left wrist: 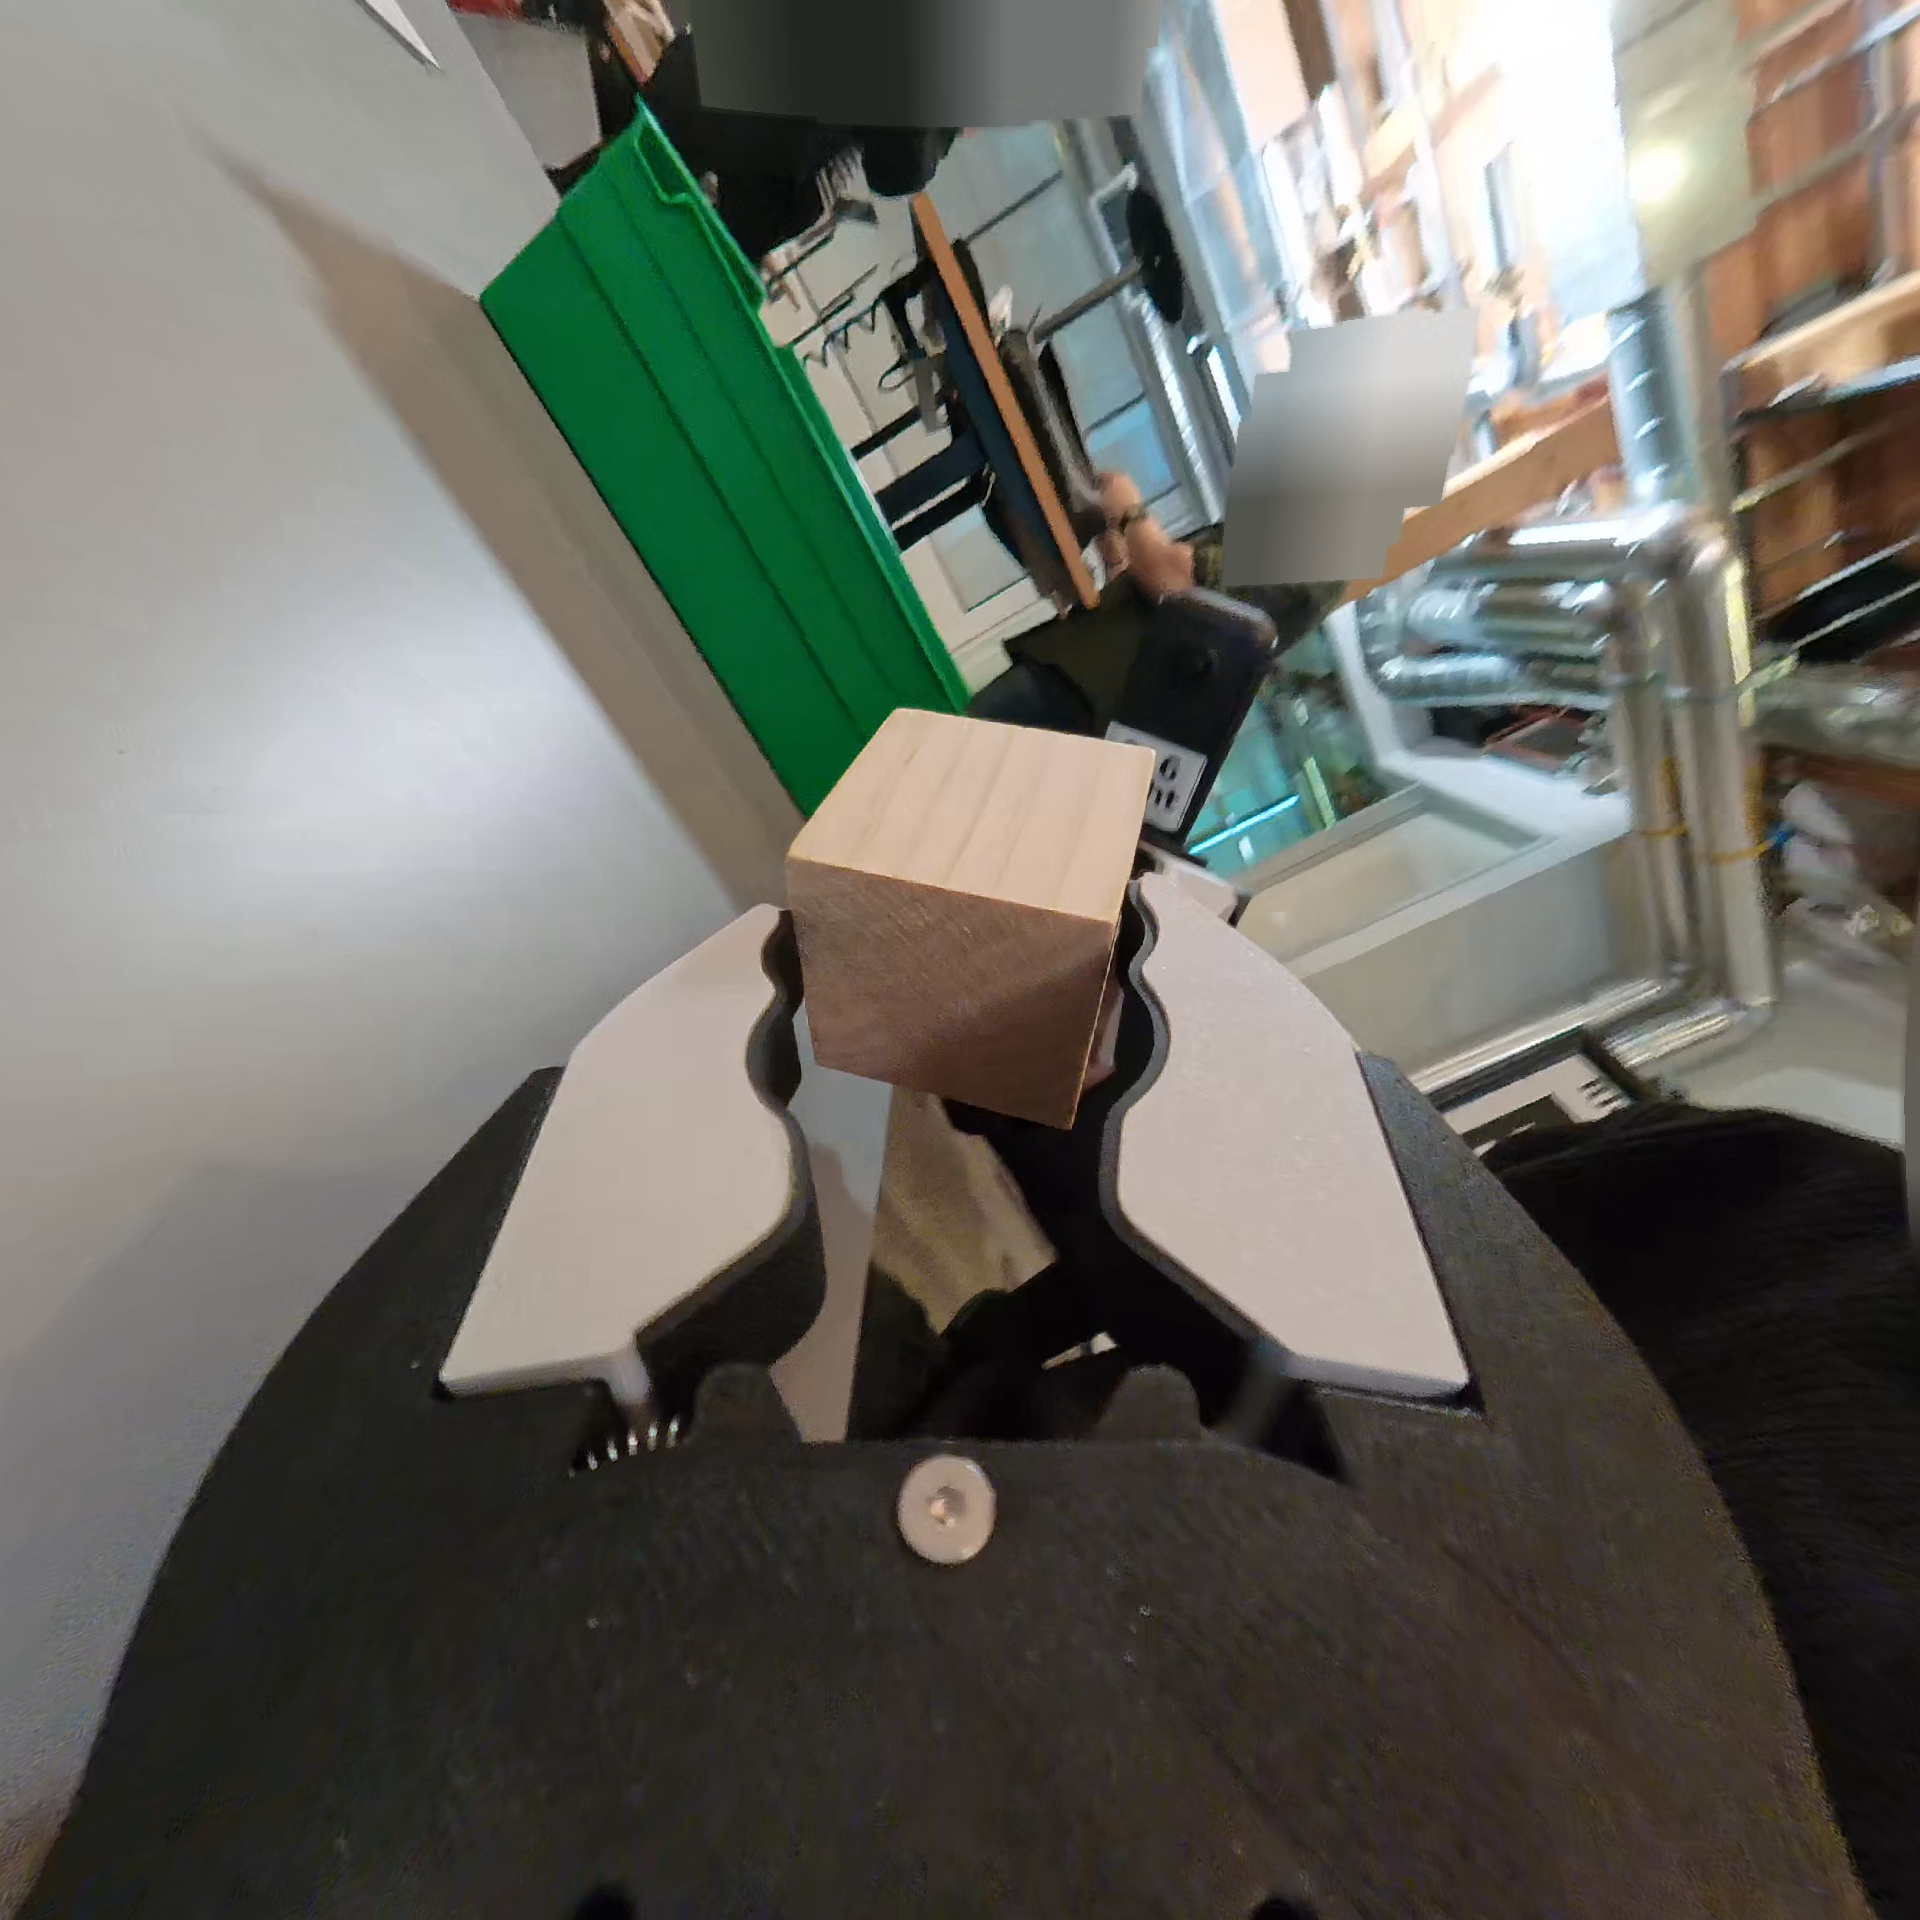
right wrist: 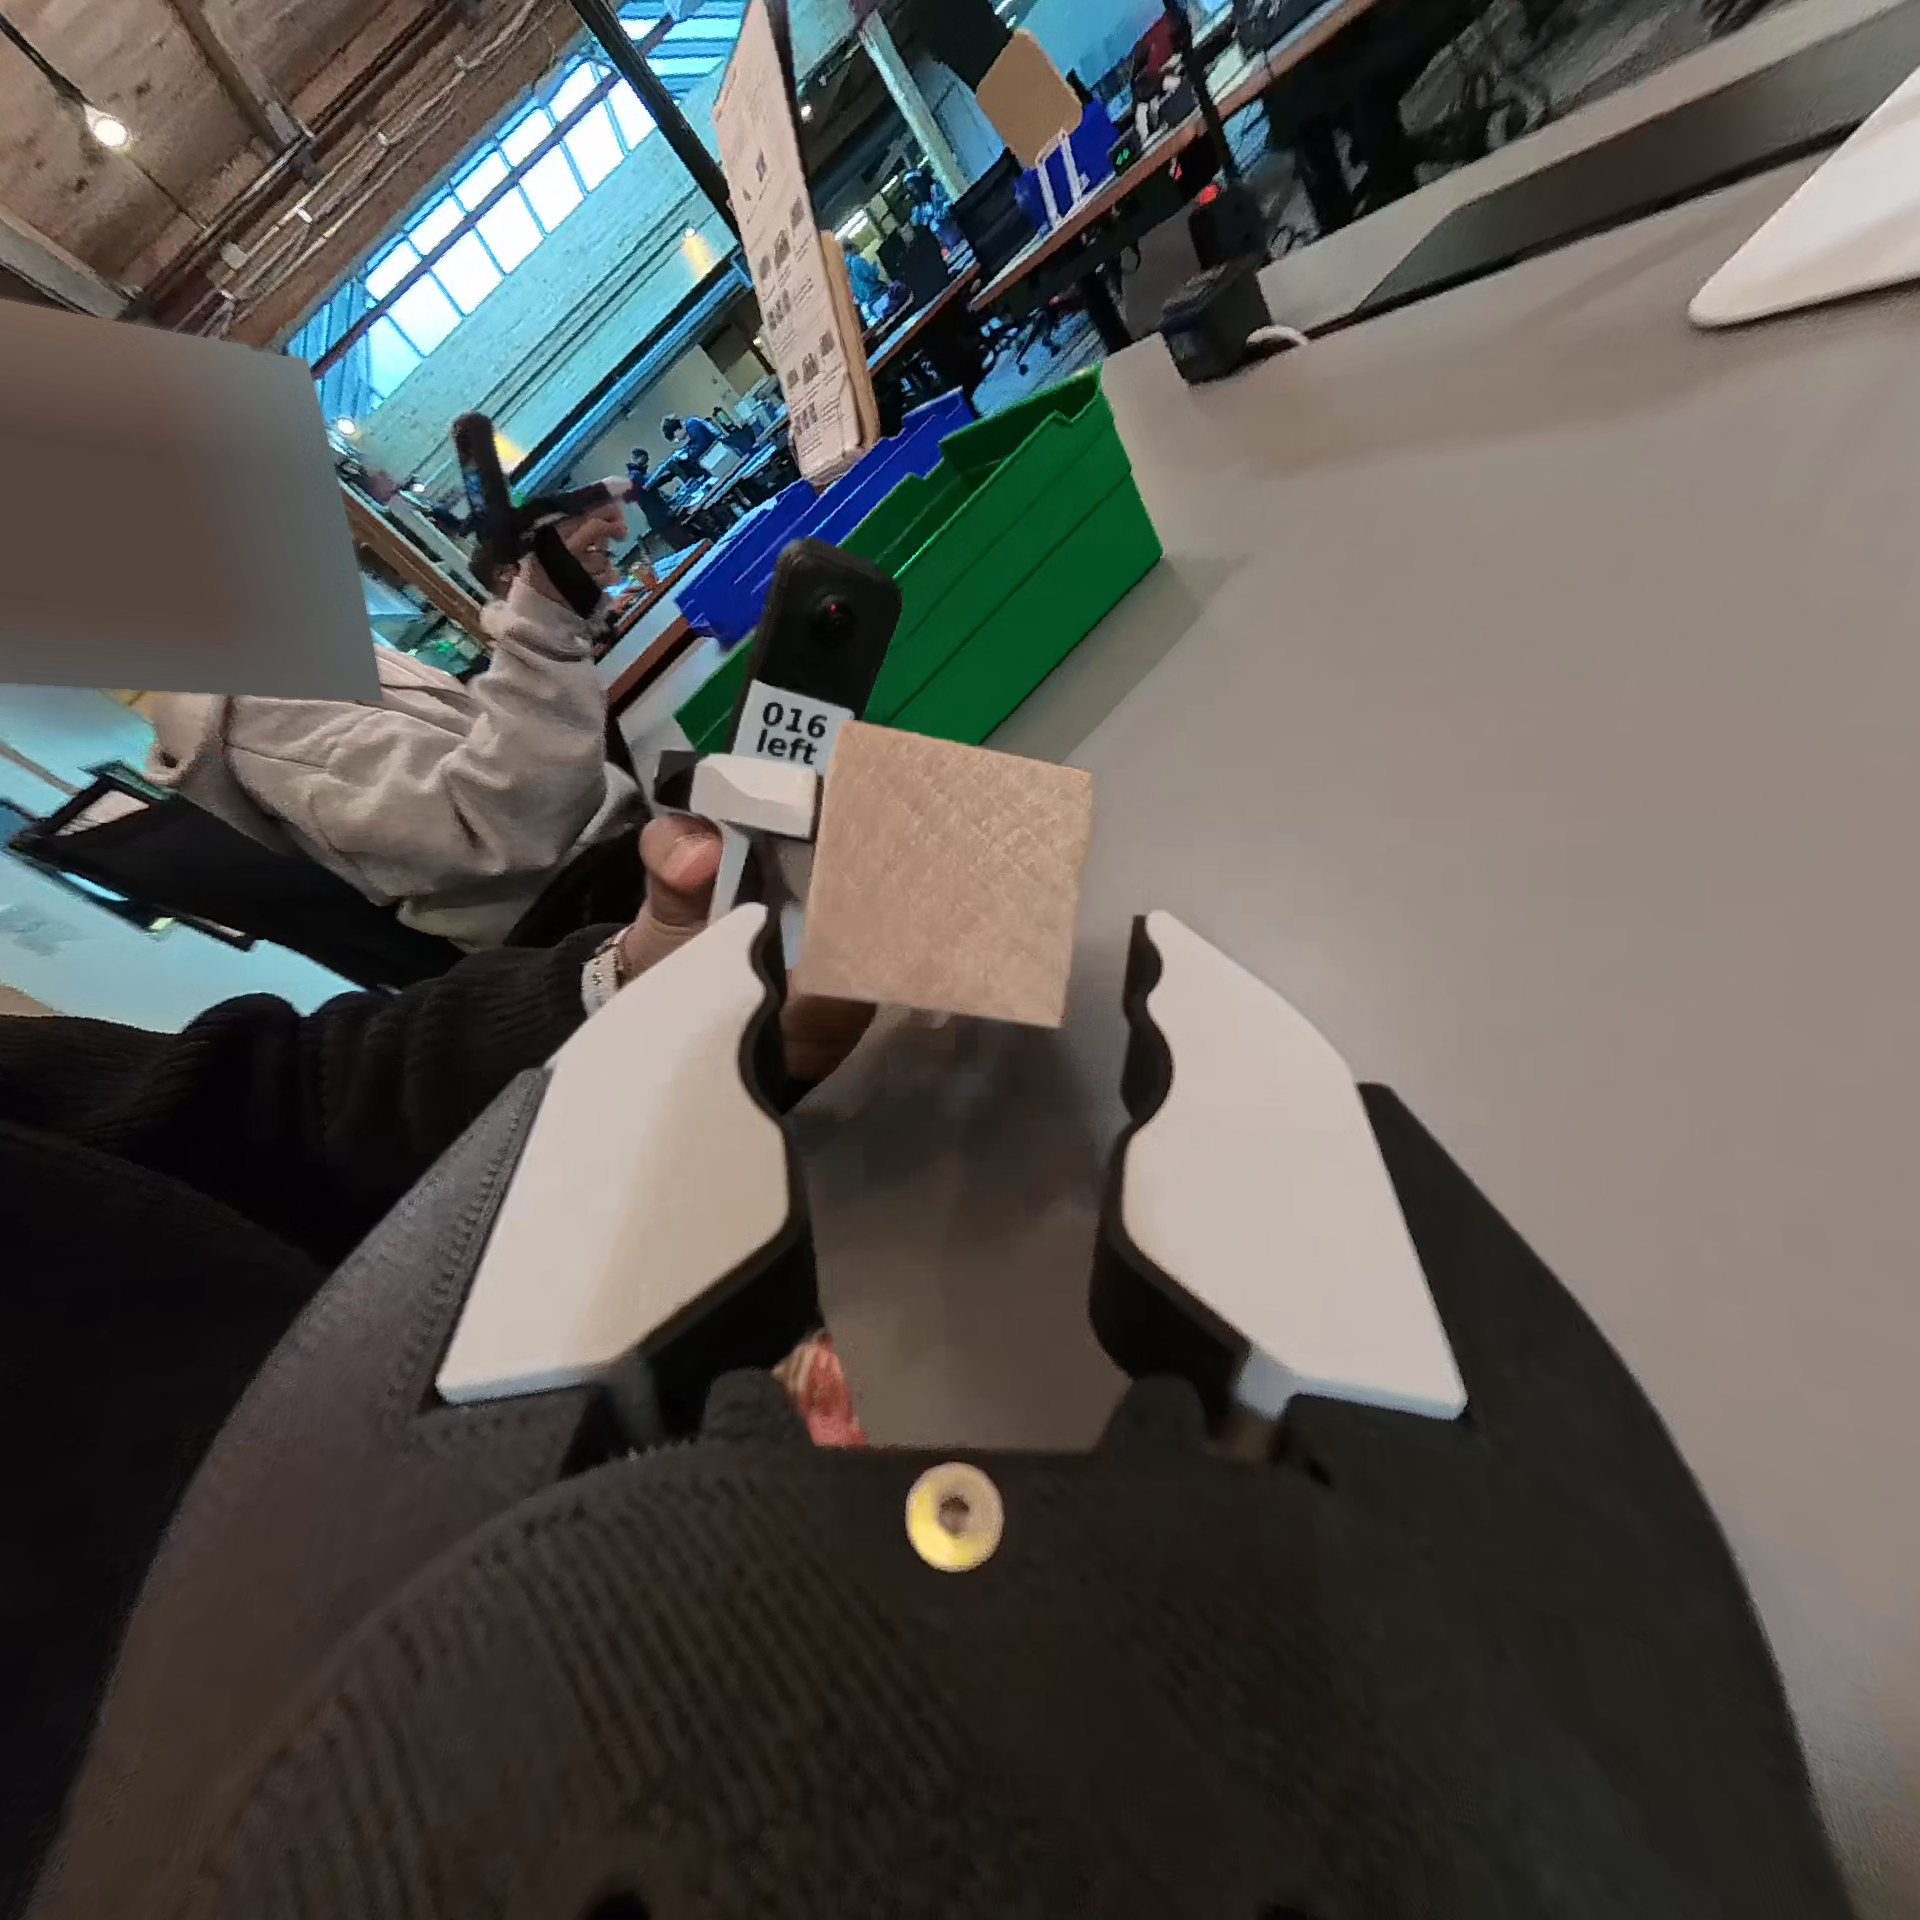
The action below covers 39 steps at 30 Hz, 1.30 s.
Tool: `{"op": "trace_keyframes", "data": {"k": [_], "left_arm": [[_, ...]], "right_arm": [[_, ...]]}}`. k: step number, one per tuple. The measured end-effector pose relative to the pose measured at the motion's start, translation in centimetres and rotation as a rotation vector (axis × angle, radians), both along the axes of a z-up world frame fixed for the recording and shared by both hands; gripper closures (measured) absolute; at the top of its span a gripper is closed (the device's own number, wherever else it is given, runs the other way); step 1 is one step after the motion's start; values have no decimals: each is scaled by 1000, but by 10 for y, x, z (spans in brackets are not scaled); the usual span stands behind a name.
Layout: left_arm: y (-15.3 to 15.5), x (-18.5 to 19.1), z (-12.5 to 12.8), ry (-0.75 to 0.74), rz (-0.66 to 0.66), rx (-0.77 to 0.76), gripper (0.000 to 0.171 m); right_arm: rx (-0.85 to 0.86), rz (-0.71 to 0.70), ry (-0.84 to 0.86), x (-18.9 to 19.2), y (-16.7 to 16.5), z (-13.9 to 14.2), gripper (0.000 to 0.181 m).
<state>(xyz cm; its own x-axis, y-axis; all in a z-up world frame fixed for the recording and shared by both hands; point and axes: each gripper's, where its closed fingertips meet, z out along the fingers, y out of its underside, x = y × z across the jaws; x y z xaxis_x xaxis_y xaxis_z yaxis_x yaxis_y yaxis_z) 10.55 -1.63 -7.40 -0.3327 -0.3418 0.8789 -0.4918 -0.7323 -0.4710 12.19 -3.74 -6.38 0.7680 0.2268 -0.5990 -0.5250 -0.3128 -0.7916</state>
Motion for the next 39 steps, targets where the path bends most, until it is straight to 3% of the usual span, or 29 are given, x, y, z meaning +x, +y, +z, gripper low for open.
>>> {"op": "trace_keyframes", "data": {"k": [5,10,19,25,31,34,39], "left_arm": [[10,1,9,-22,59,-146,111],[9,2,11,-45,94,-84,111],[10,4,28,-127,245,-127,111],[1,6,27,-120,274,-152,111],[-3,5,29,-131,258,-158,112],[-4,5,28,-128,244,-131,112],[-12,5,24,-128,202,57,105]], "right_arm": [[18,-55,-13,3,3,3,111],[51,-47,63,-5,6,9,110],[122,-132,308,-3,10,19,111],[147,-155,326,-6,11,20,125],[164,-150,318,-4,9,23,125],[163,-152,299,-4,9,23,125],[136,-155,212,1,7,21,125]]}}
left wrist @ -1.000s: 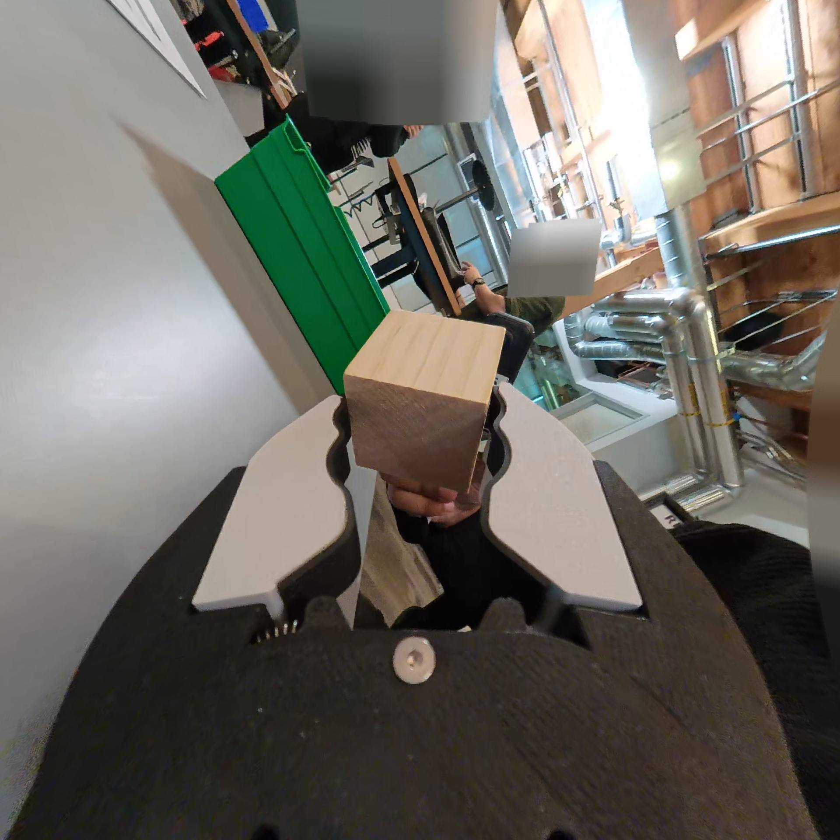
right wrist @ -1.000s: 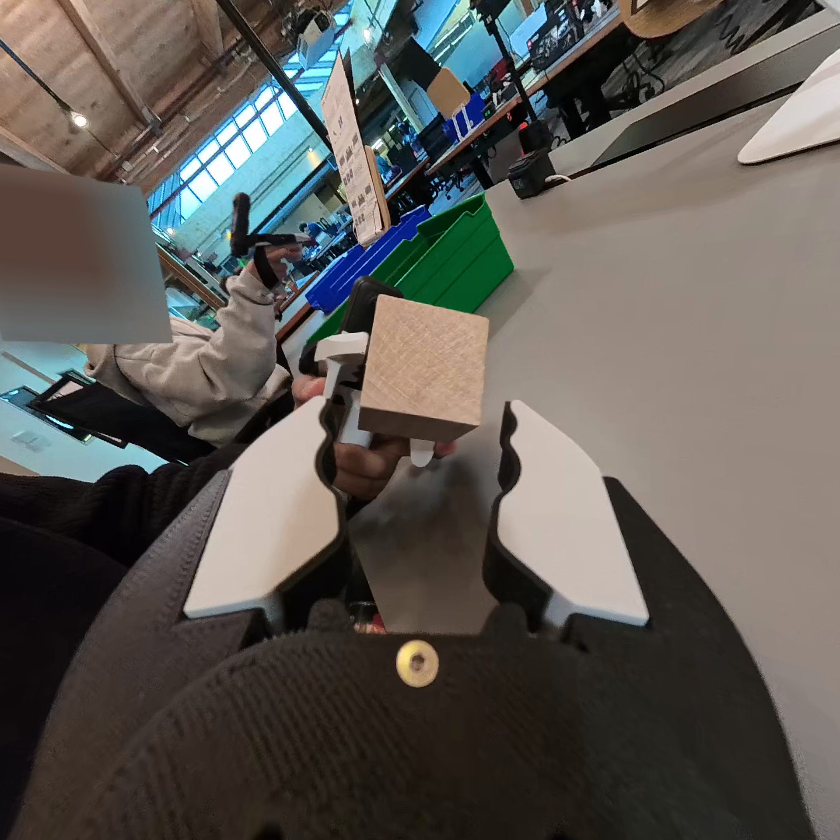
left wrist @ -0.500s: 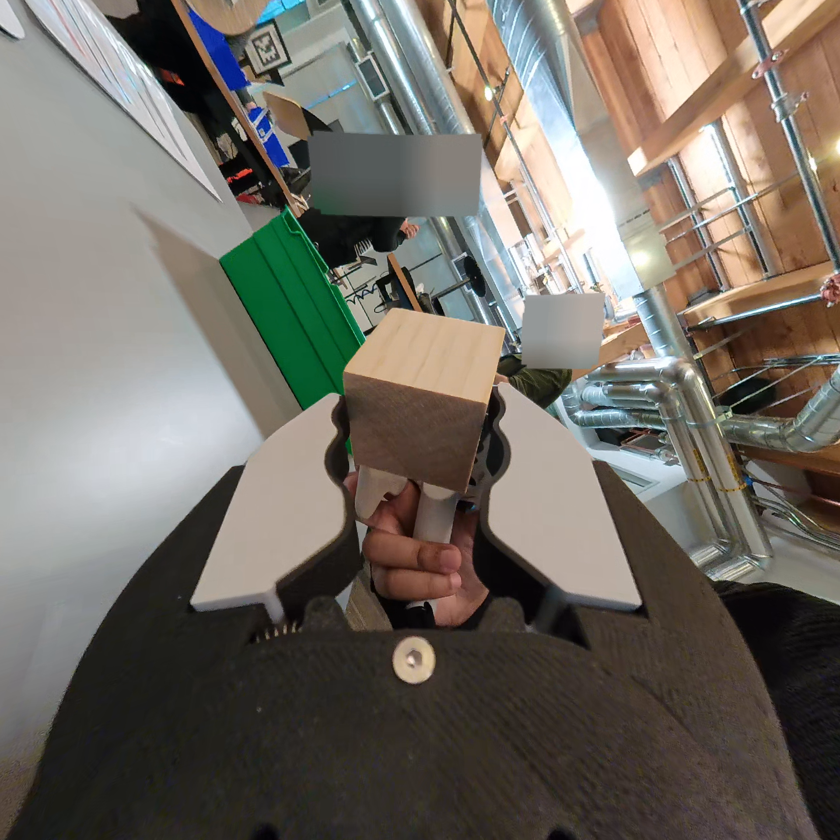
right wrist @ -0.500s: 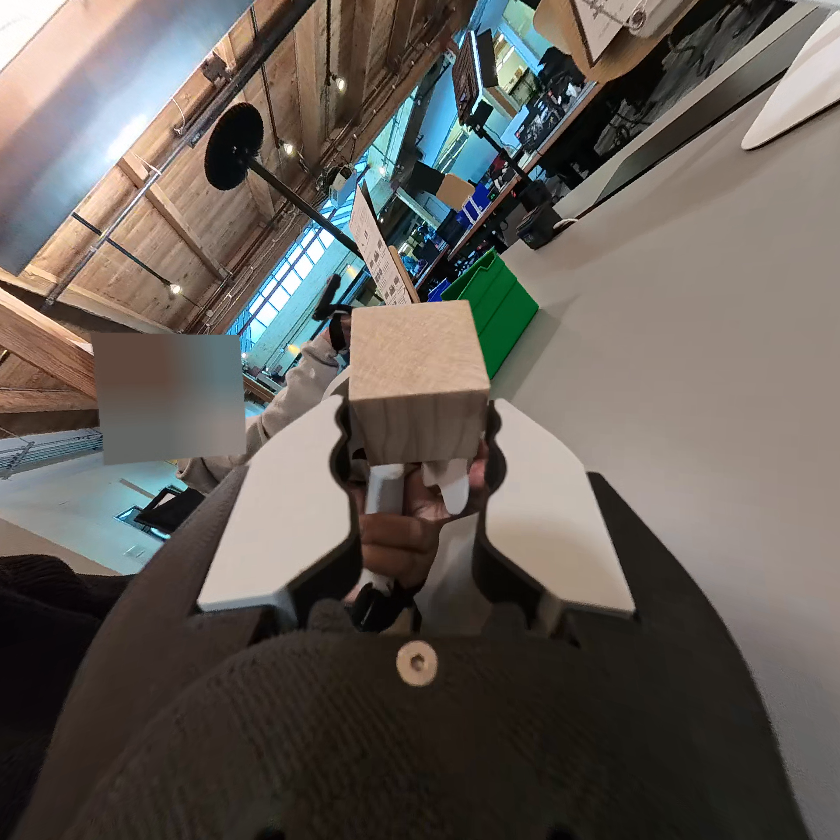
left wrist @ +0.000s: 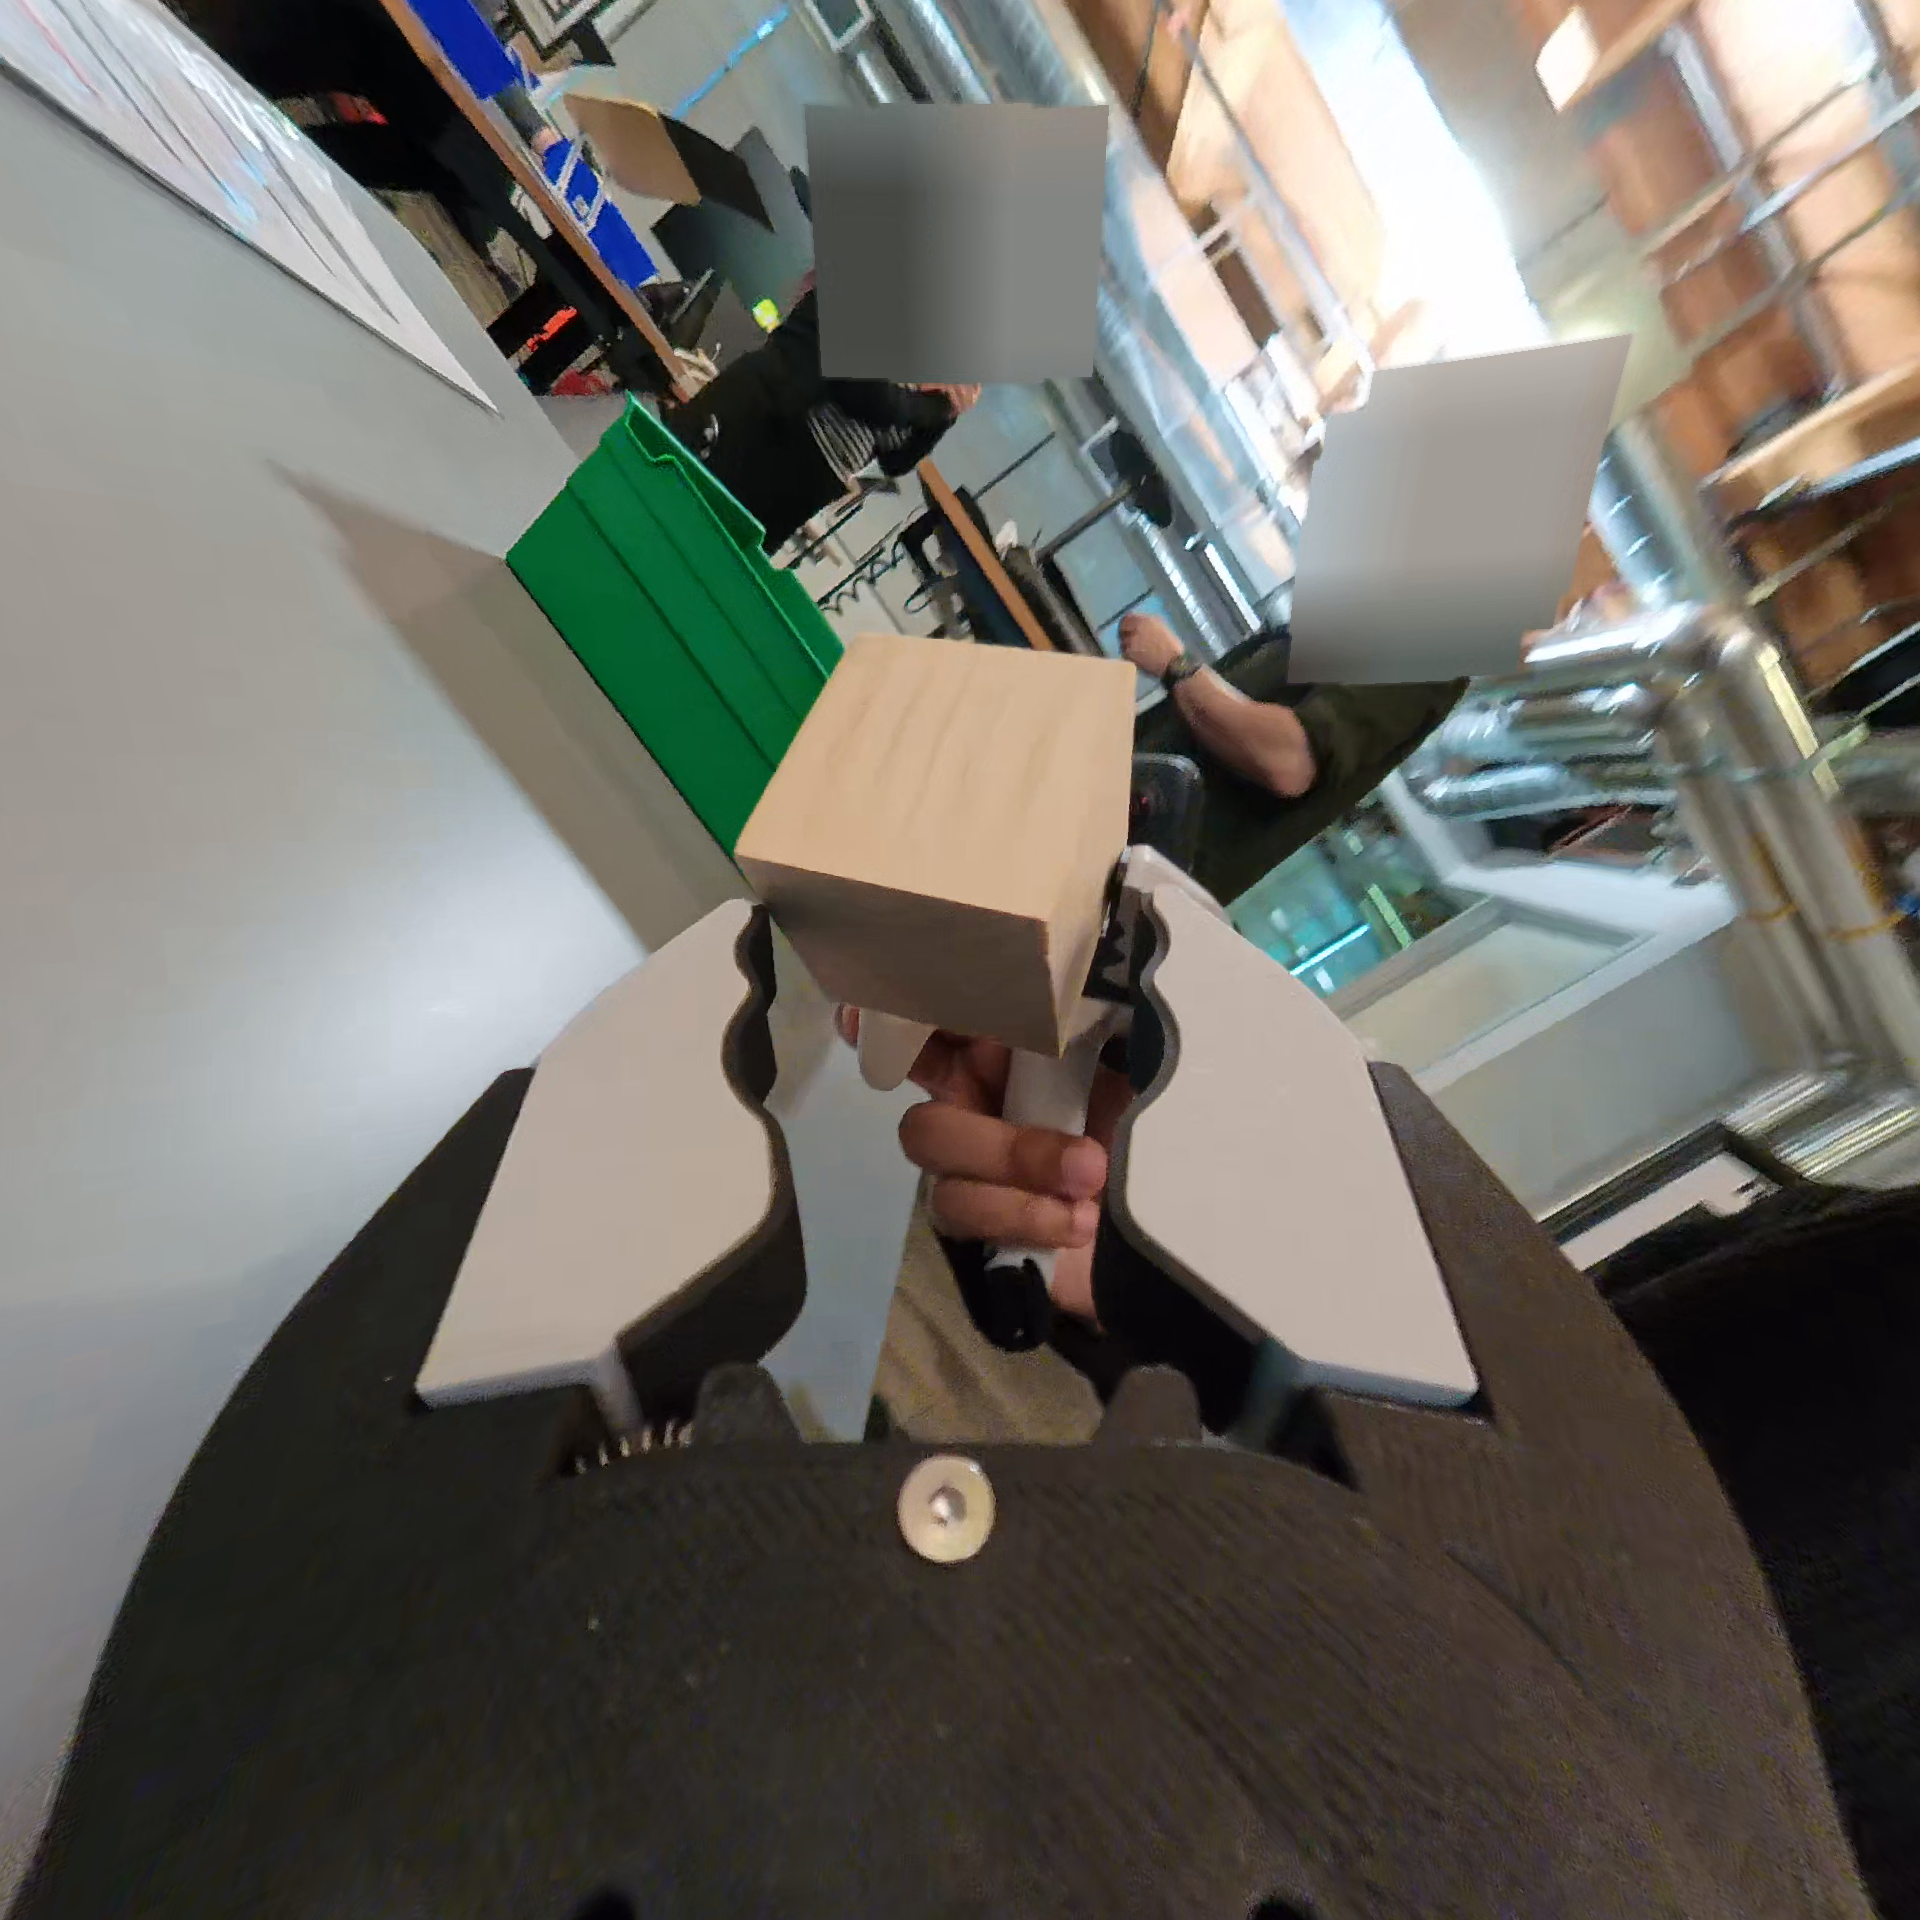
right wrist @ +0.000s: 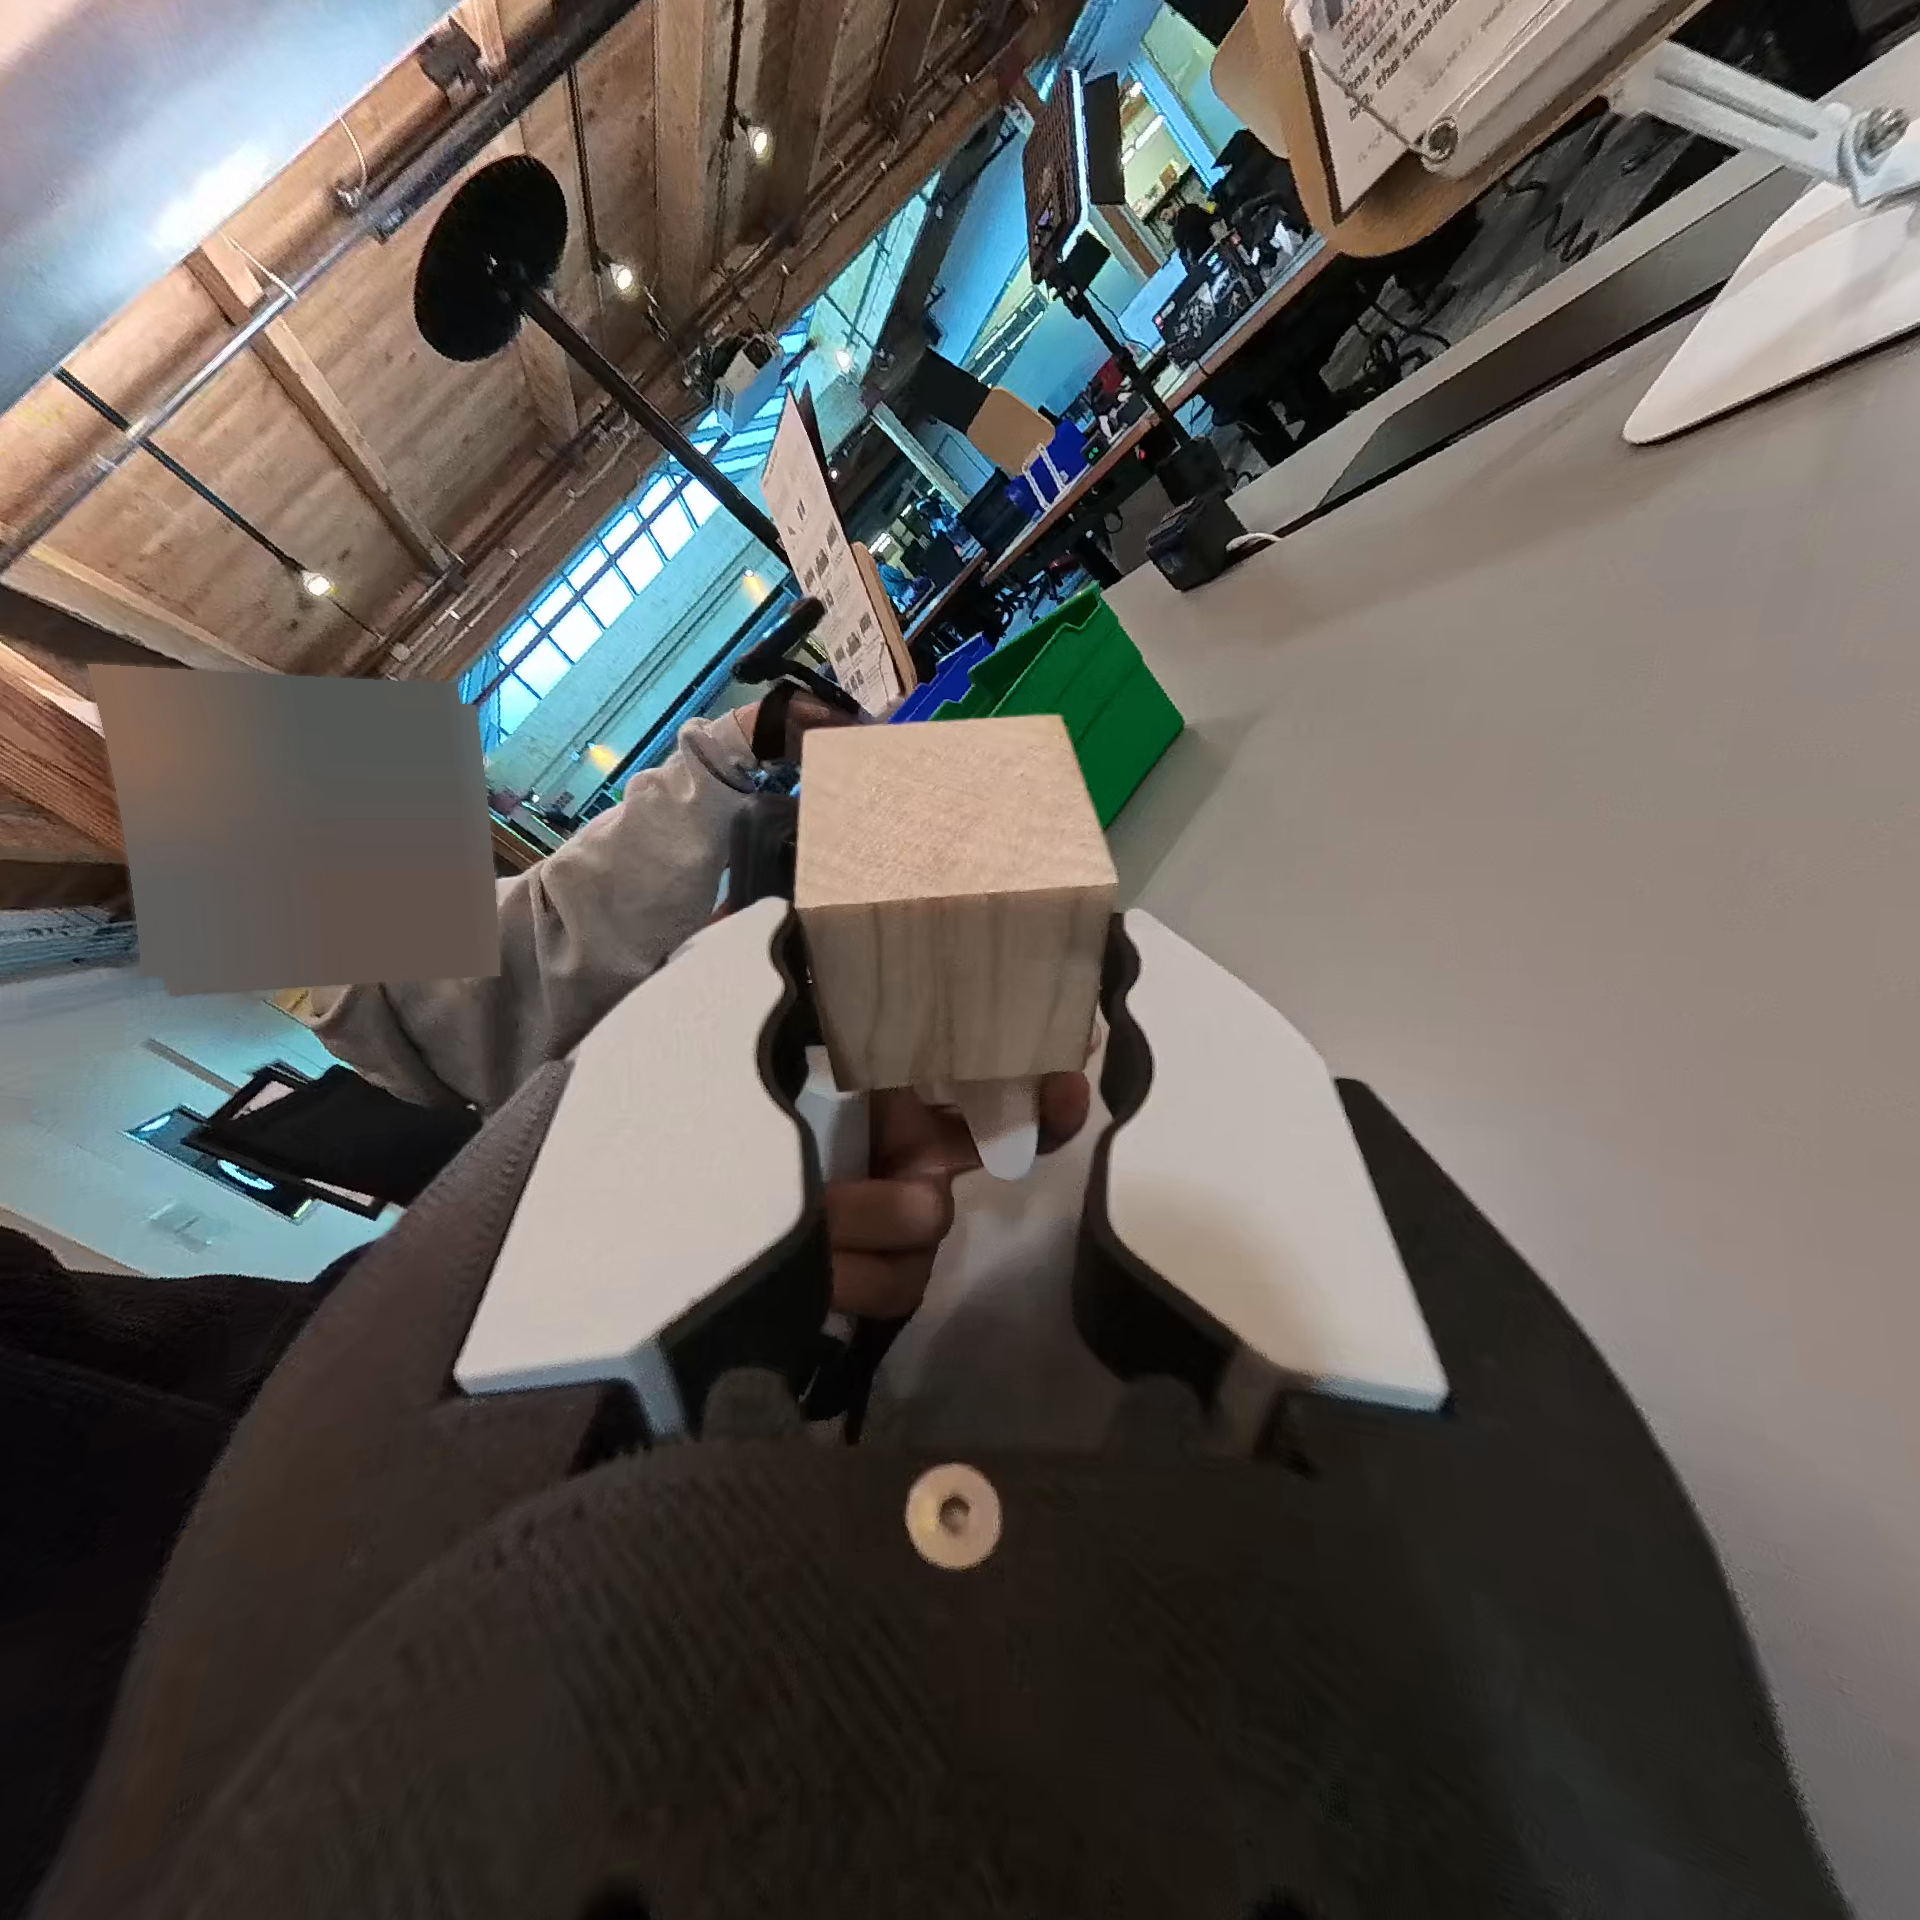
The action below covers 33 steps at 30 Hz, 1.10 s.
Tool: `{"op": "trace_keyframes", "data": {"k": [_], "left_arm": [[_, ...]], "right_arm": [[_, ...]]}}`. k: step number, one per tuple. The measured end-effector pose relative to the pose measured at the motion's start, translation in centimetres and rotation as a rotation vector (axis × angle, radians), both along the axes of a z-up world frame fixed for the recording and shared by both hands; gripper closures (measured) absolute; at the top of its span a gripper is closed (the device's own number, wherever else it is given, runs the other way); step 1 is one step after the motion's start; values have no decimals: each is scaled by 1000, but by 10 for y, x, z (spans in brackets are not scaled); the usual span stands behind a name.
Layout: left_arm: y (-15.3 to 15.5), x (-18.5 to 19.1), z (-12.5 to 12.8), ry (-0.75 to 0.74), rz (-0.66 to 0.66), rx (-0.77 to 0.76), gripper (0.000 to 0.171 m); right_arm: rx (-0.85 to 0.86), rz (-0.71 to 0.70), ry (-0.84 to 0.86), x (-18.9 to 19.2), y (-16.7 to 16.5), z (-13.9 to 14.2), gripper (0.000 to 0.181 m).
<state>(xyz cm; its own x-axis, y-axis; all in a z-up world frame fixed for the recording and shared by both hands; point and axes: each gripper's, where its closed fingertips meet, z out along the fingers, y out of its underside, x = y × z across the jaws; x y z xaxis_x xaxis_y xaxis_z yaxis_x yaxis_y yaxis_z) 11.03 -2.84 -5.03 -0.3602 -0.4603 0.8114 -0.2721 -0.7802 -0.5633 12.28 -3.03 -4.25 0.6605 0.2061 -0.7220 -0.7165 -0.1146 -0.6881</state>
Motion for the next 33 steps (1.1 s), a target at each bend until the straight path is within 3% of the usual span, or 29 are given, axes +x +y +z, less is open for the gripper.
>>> {"op": "trace_keyframes", "data": {"k": [8,17,20,22,25,28,31,33], "left_arm": [[7,0,-9,27,39,238,104],[21,2,-18,77,91,335,107],[22,1,-17,76,94,326,108],[23,1,-16,78,103,331,109],[26,-1,-17,79,115,361,109],[25,-1,-21,84,109,402,109],[22,0,-26,93,97,459,109],[18,2,-30,100,87,502,109]], "right_arm": [[-74,23,-55,12,-4,-7,125],[-206,16,-255,23,-9,-18,125],[-208,9,-312,27,-13,-7,125],[-189,-26,-390,39,-23,16,125],[-264,-111,-646,83,-58,54,125],[-495,-153,-944,149,-106,80,125],[-779,-80,-1223,222,-154,87,125],[-943,84,-1402,262,-183,73,125]]}}
